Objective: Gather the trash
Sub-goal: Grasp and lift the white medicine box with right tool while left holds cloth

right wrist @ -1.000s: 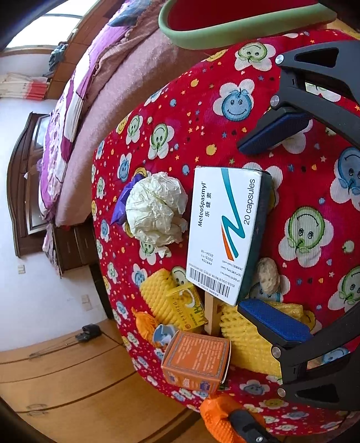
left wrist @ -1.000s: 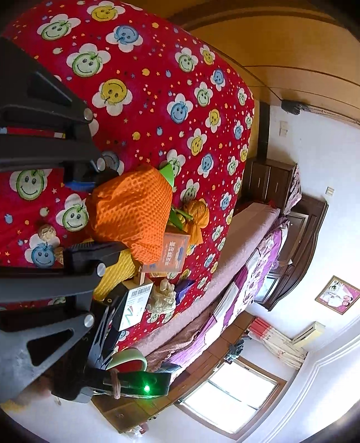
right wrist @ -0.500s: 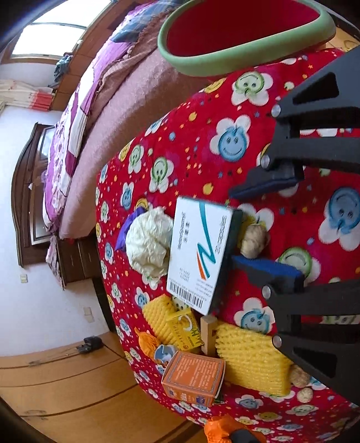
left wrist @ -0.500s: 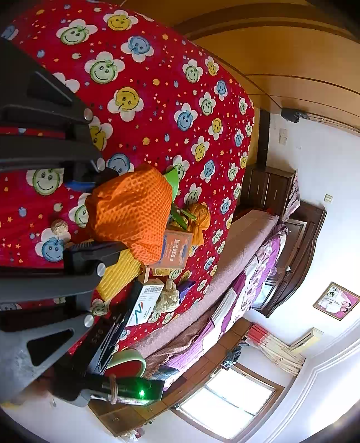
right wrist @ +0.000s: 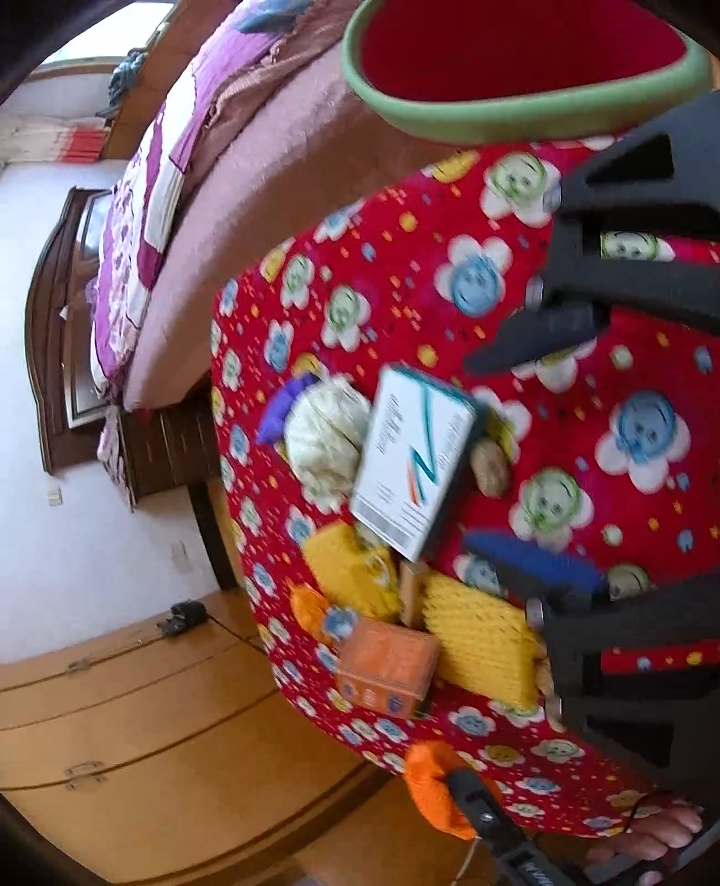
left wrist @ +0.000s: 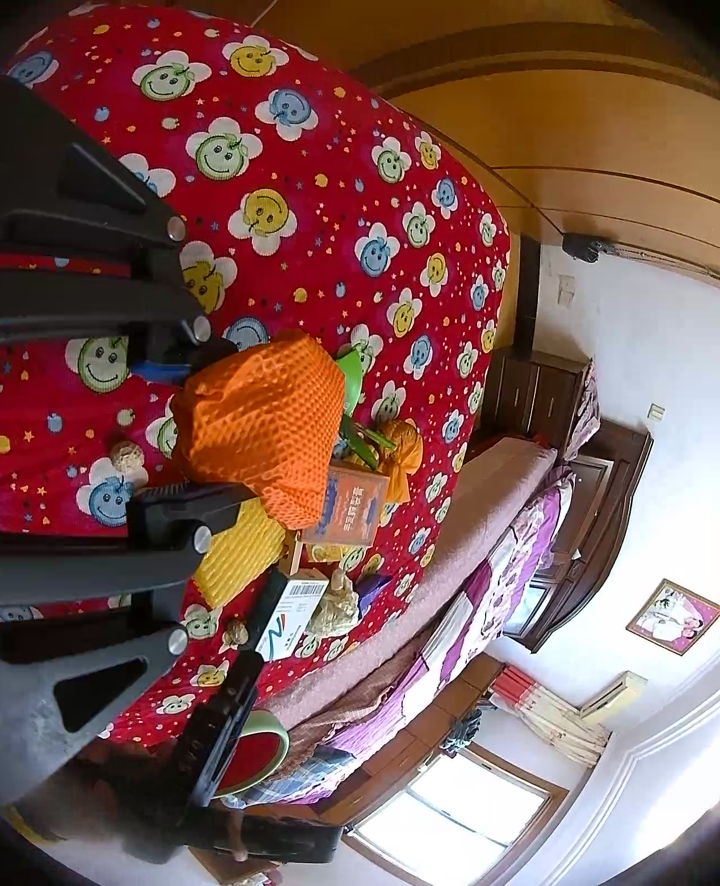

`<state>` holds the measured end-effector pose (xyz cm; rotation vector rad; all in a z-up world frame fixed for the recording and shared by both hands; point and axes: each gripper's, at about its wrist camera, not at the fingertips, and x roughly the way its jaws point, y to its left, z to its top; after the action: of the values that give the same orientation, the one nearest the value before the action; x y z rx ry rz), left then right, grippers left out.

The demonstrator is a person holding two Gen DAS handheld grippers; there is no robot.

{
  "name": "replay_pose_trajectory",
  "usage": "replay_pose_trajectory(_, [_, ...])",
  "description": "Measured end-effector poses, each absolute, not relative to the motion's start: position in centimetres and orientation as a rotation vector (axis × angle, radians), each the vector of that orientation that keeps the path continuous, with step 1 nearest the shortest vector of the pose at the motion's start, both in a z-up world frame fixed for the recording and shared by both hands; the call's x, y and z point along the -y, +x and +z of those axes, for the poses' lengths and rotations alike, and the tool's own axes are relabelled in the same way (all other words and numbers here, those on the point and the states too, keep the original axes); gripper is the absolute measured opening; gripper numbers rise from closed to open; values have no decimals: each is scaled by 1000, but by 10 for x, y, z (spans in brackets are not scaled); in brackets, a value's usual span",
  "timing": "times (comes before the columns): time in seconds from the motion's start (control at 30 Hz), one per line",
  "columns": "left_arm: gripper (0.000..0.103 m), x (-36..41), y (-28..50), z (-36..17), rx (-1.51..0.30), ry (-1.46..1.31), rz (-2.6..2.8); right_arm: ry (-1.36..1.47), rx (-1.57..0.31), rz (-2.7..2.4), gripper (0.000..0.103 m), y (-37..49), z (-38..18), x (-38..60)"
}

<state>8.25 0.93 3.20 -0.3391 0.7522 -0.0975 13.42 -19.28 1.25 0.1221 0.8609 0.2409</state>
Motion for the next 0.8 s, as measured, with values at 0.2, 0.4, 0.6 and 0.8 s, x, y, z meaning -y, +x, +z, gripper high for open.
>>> replay_pose_trajectory(0.2, [28,-8,82,33,-753,-337,-96,136,-852,257,68,135,15,197])
replay_pose_trajectory(0.4, [28,-10,78,35,-750,-341,-88,-33,-857,348,78,166,13,187])
replay_pose_trajectory(0.6, [28,-13,76,35,-752,-341,-84,-67,-923,426,78,187,-7,182])
replay_pose_trajectory(0.8, [28,-14,71,36,-753,-347,-80,-68,-913,454,77,177,-15,171])
